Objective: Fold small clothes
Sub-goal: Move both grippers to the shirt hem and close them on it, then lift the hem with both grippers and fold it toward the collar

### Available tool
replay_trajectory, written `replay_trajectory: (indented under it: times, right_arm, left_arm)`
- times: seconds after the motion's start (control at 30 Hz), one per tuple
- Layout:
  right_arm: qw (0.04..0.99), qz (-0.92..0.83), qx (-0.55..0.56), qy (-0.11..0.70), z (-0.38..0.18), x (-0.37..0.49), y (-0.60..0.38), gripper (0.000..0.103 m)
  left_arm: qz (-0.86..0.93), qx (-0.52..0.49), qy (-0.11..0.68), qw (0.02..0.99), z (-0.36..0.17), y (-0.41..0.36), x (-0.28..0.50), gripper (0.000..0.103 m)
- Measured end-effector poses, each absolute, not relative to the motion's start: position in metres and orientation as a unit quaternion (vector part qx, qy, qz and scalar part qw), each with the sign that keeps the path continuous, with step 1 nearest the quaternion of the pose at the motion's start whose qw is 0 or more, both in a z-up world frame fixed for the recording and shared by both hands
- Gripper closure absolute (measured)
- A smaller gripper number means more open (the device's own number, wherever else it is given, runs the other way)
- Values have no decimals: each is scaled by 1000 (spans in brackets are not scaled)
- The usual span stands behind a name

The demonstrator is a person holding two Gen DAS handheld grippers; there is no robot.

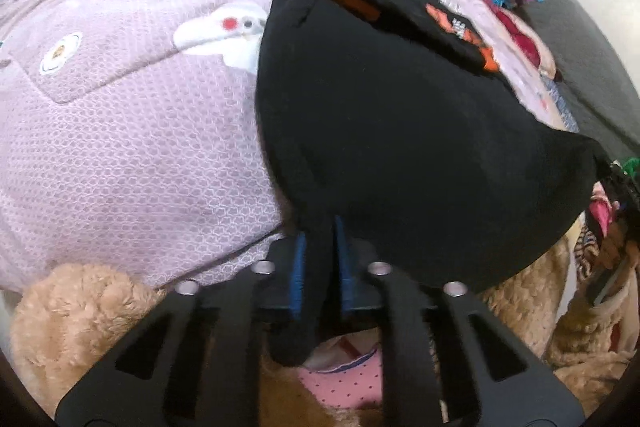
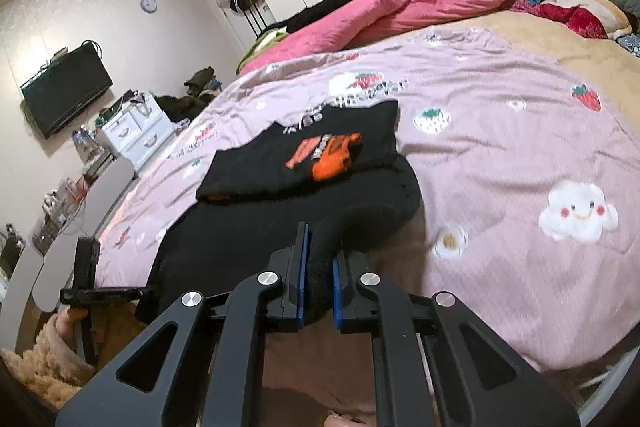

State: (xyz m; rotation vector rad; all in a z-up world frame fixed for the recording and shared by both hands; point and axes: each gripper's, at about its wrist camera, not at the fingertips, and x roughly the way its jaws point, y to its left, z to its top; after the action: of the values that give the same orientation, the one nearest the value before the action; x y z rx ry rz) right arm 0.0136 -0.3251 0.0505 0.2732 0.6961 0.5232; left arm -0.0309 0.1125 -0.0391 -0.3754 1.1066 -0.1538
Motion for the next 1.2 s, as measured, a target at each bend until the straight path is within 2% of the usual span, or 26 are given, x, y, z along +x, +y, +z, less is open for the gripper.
replay_trajectory:
  times: [0.53, 1.2]
  right_arm:
    - [925, 203, 179, 268, 73, 40, -340, 94]
    - [950, 155, 130, 236, 88, 81, -317, 94]
  left_arm:
    - [-64, -166, 373, 910, 46, 122, -3, 100]
    - [-33, -177, 319, 931, 65, 135, 45, 100]
